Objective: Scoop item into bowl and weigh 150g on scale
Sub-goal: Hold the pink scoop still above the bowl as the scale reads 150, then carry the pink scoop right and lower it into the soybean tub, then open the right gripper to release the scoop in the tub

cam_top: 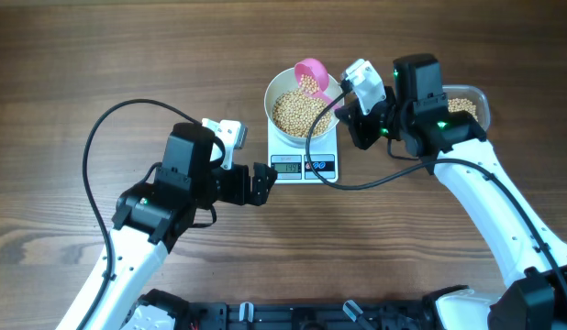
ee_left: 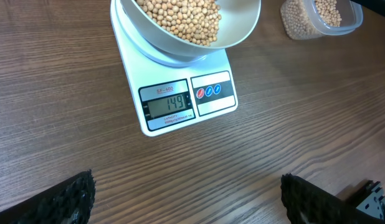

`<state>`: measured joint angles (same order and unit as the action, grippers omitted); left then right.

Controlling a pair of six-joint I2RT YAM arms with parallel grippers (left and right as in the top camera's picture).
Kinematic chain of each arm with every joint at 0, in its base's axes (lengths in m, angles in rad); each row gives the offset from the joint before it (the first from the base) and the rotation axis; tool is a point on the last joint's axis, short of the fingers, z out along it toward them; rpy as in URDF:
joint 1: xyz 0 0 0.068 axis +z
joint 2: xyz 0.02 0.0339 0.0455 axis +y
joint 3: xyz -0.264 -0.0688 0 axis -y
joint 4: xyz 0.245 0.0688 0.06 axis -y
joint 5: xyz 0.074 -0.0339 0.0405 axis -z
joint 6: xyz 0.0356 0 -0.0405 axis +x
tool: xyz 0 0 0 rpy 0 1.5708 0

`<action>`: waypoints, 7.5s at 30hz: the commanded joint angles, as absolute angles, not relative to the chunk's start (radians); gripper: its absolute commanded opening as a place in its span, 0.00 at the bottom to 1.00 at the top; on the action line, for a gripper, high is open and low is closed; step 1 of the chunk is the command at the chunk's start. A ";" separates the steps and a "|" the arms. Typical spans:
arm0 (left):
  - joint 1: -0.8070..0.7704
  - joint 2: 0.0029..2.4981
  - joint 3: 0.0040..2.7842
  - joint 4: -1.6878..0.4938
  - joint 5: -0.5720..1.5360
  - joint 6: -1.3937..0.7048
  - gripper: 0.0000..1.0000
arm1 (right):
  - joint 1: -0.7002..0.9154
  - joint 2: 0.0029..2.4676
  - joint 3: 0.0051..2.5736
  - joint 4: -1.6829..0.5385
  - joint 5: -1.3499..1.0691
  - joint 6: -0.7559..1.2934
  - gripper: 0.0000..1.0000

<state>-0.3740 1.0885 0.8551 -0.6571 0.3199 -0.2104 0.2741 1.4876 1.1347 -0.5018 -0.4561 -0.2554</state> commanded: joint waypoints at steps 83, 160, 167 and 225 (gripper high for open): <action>-0.378 1.089 0.851 -0.654 0.324 -0.194 1.00 | 0.277 1.500 1.159 -0.464 -0.467 -0.445 0.04; -0.378 1.089 0.851 -0.655 0.324 -0.194 1.00 | -0.512 1.448 1.159 -0.677 -0.749 0.208 0.04; -0.378 1.089 0.851 -0.654 0.324 -0.194 1.00 | -0.512 1.448 1.157 -0.778 -0.602 0.073 0.04; -0.378 1.089 0.851 -0.654 0.324 -0.194 1.00 | -0.235 1.455 1.185 -0.706 -0.033 -0.176 0.93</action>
<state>-0.3740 1.0885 0.8551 -0.6575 0.3199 -0.2104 -0.2359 1.4712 1.1423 -0.7124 -0.0437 -0.2035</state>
